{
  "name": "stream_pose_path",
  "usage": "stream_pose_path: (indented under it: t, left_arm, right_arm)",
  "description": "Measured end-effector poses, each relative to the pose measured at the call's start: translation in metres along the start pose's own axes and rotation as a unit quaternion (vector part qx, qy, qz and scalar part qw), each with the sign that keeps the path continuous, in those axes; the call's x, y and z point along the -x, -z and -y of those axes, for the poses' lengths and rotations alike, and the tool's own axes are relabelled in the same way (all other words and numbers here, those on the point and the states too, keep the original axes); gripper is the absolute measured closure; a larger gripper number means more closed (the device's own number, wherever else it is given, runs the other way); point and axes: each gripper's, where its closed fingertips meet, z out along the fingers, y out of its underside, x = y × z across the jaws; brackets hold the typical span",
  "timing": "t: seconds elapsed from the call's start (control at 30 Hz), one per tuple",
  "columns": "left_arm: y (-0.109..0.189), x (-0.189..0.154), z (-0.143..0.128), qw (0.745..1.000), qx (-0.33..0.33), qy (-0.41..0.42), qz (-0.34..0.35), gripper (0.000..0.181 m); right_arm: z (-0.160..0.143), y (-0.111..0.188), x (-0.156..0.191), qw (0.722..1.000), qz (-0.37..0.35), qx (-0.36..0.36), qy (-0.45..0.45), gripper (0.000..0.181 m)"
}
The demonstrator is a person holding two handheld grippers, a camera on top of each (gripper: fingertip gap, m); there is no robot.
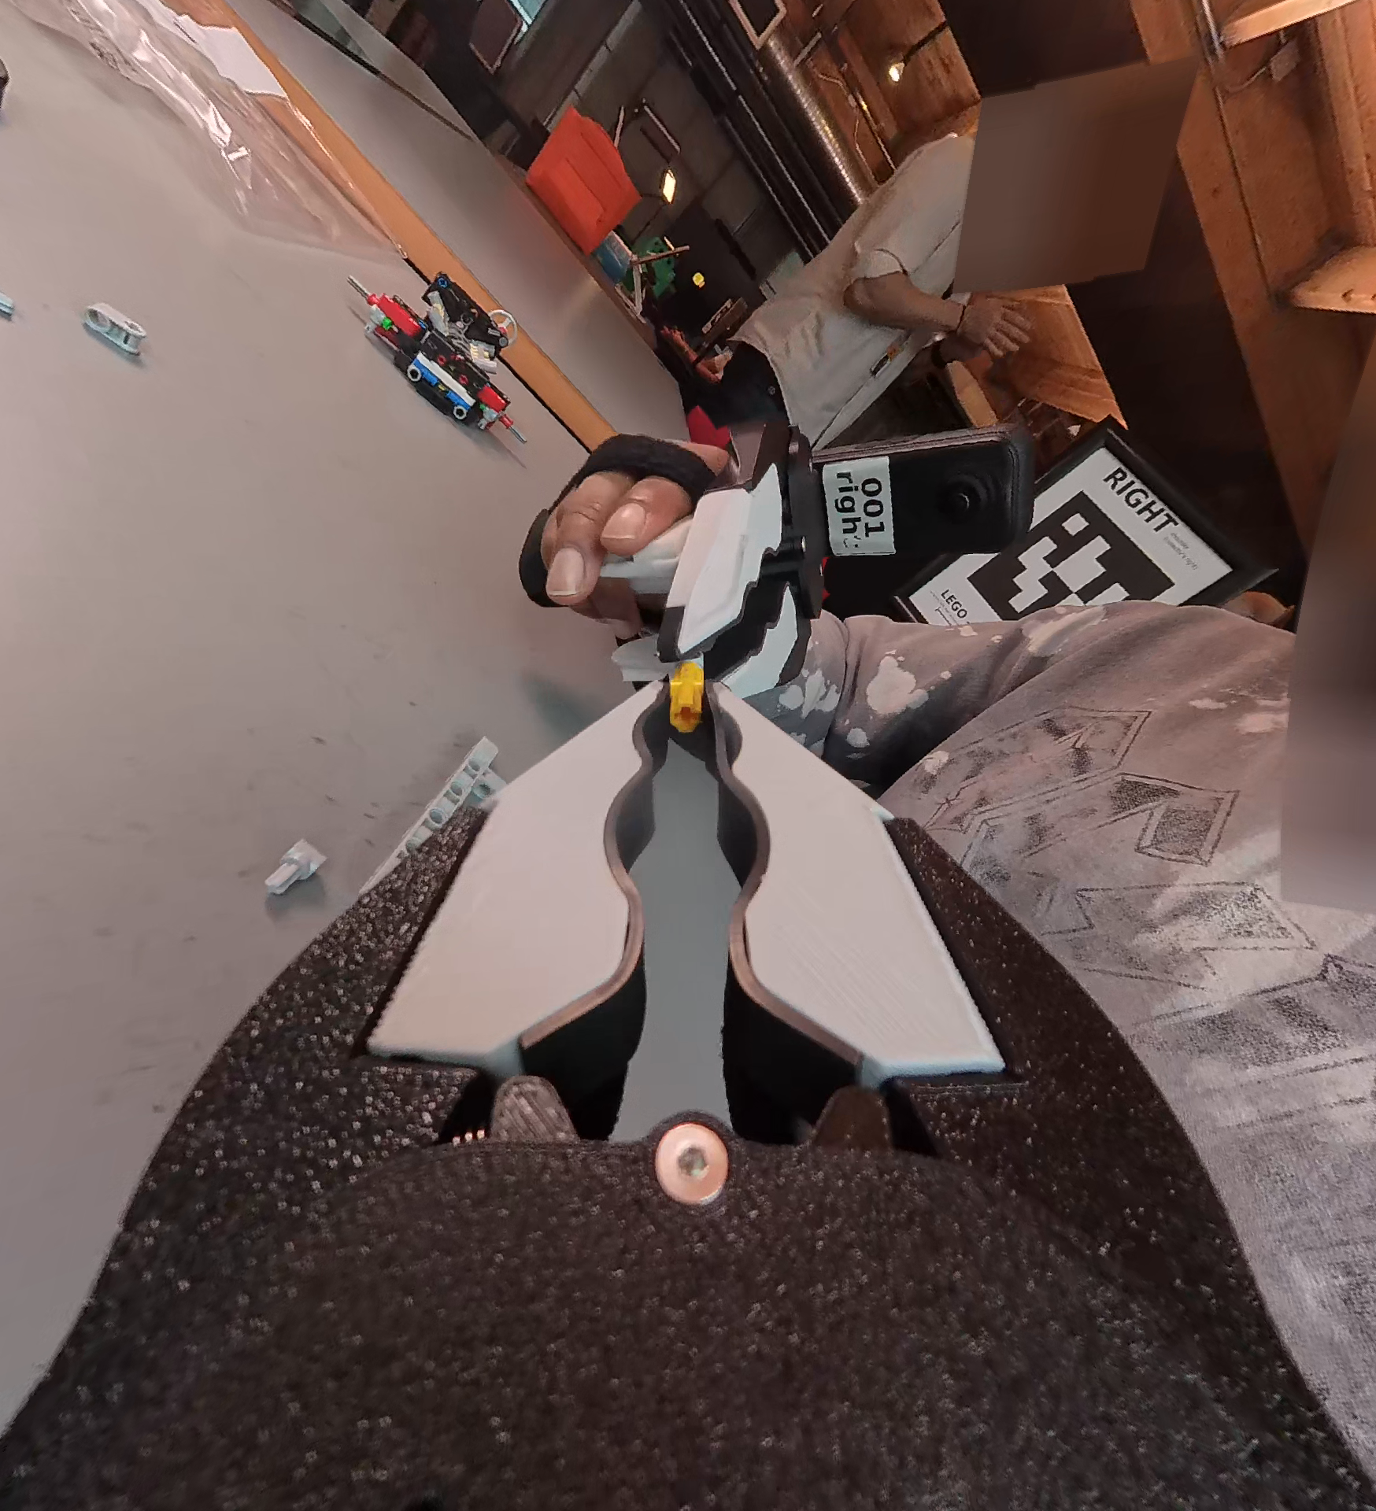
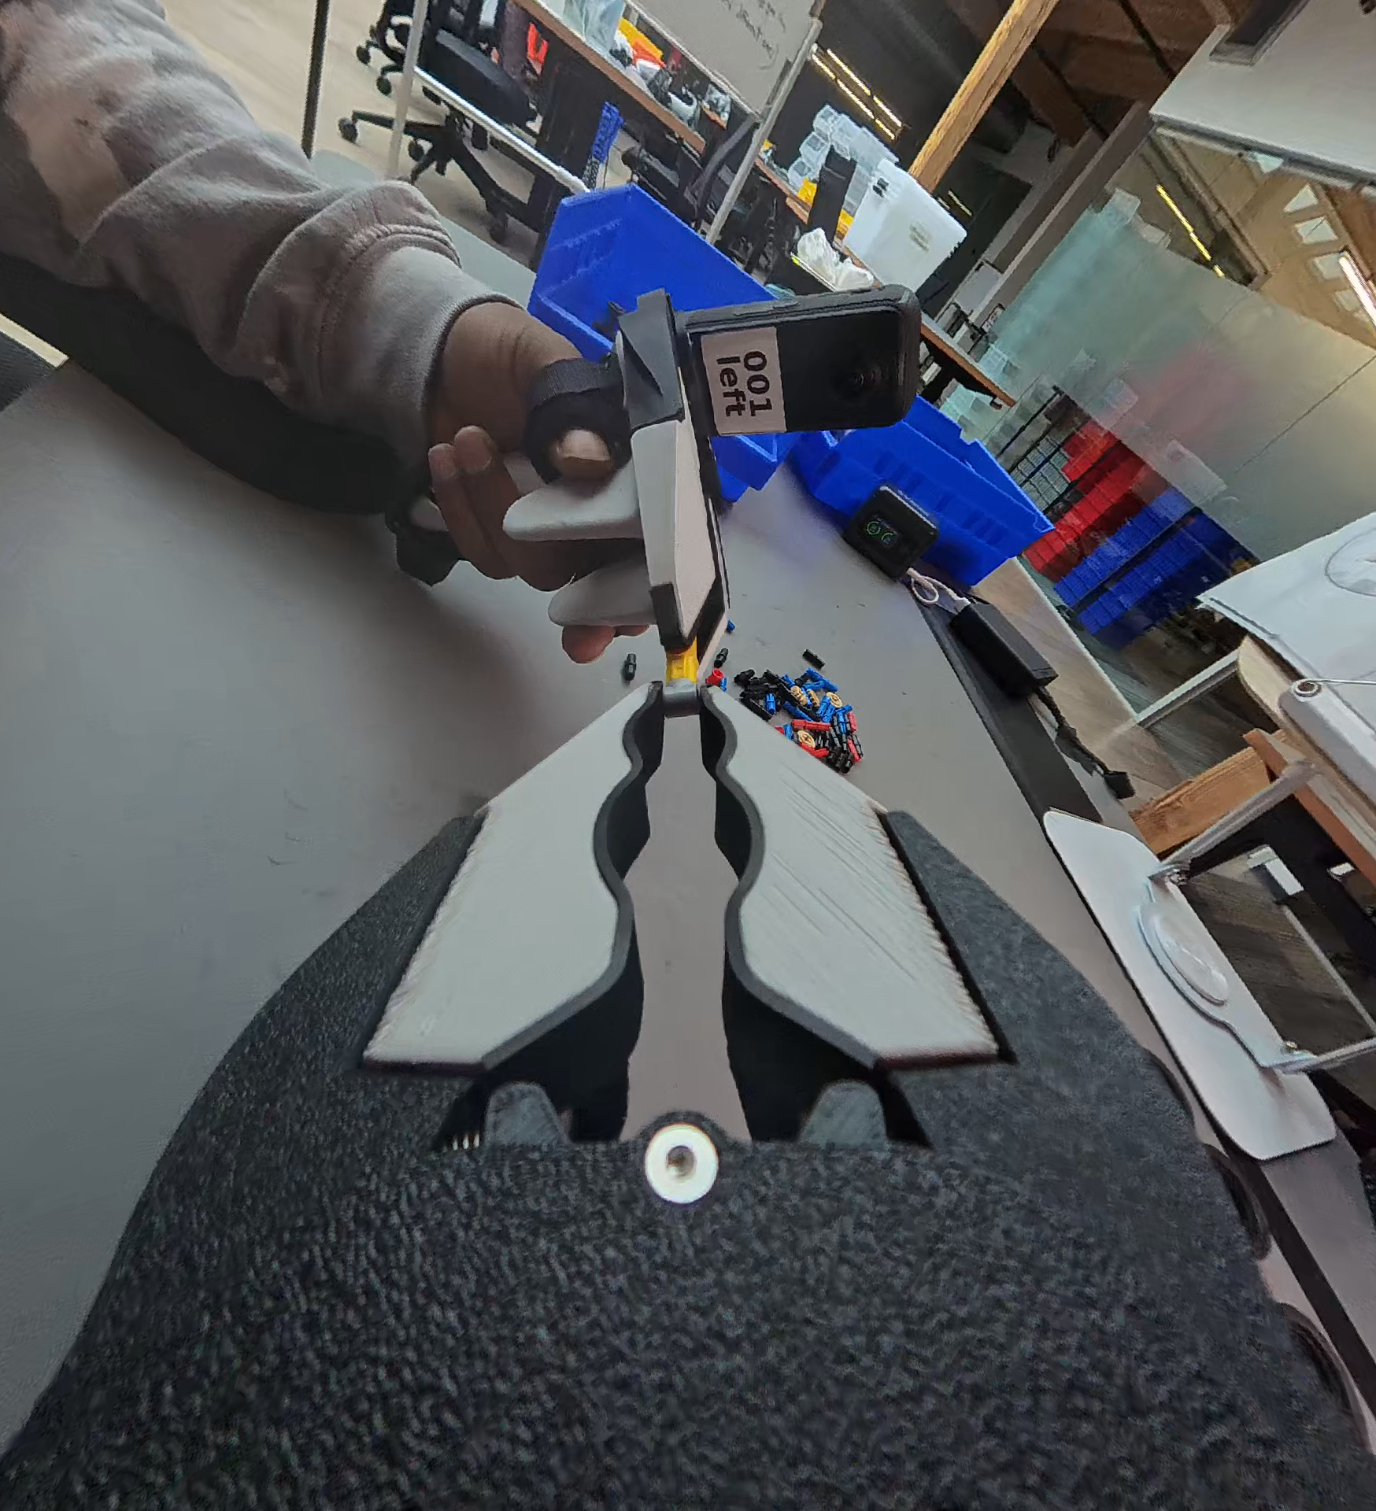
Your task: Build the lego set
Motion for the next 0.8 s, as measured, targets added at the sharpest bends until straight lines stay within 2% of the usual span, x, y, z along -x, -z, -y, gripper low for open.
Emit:
stream_pose_path:
  t: [0.07, 0.17, 0.27, 0.3, 0.37, 0.43, 0.5, 0.57, 0.73, 0.8]
  left_arm:
    - [0.000, 0.000, 0.001, 1.000, 0.000, -0.001, 0.003, 0.175]
    - [0.002, 0.001, 0.009, 0.999, -0.010, -0.026, 0.024, 0.175]
    - [0.047, 0.012, 0.046, 0.991, -0.099, -0.048, 0.081, 0.177]
    - [0.058, 0.014, 0.050, 0.985, -0.099, -0.082, 0.112, 0.177]
    - [0.056, 0.011, 0.052, 0.973, -0.087, -0.148, 0.151, 0.176]
    - [0.045, 0.014, 0.049, 0.964, -0.068, -0.180, 0.184, 0.175]
    - [0.041, 0.026, 0.043, 0.946, -0.043, -0.219, 0.236, 0.175]
    - [0.038, 0.032, 0.037, 0.941, -0.034, -0.229, 0.248, 0.175]
    - [0.033, 0.038, 0.032, 0.938, -0.033, -0.238, 0.250, 0.175]
    - [0.032, 0.038, 0.031, 0.937, -0.032, -0.244, 0.247, 0.175]
  right_arm:
    - [0.000, 0.001, -0.002, 1.000, 0.002, 0.007, 0.006, 0.174]
    - [0.000, 0.006, -0.009, 0.999, 0.016, 0.002, -0.037, 0.174]
    - [-0.007, 0.041, -0.054, 0.992, -0.032, -0.031, -0.118, 0.174]
    - [-0.015, 0.052, -0.072, 0.988, -0.057, -0.028, -0.139, 0.174]
    - [-0.051, 0.065, -0.107, 0.976, -0.126, 0.024, -0.174, 0.174]
    - [-0.105, 0.071, -0.128, 0.957, -0.187, 0.111, -0.192, 0.174]
    - [-0.151, 0.072, -0.137, 0.935, -0.216, 0.195, -0.202, 0.174]
    - [-0.182, 0.065, -0.140, 0.915, -0.211, 0.262, -0.224, 0.174]
    - [-0.214, 0.045, -0.151, 0.887, -0.202, 0.340, -0.239, 0.173]
    - [-0.214, 0.043, -0.155, 0.889, -0.206, 0.343, -0.222, 0.162]
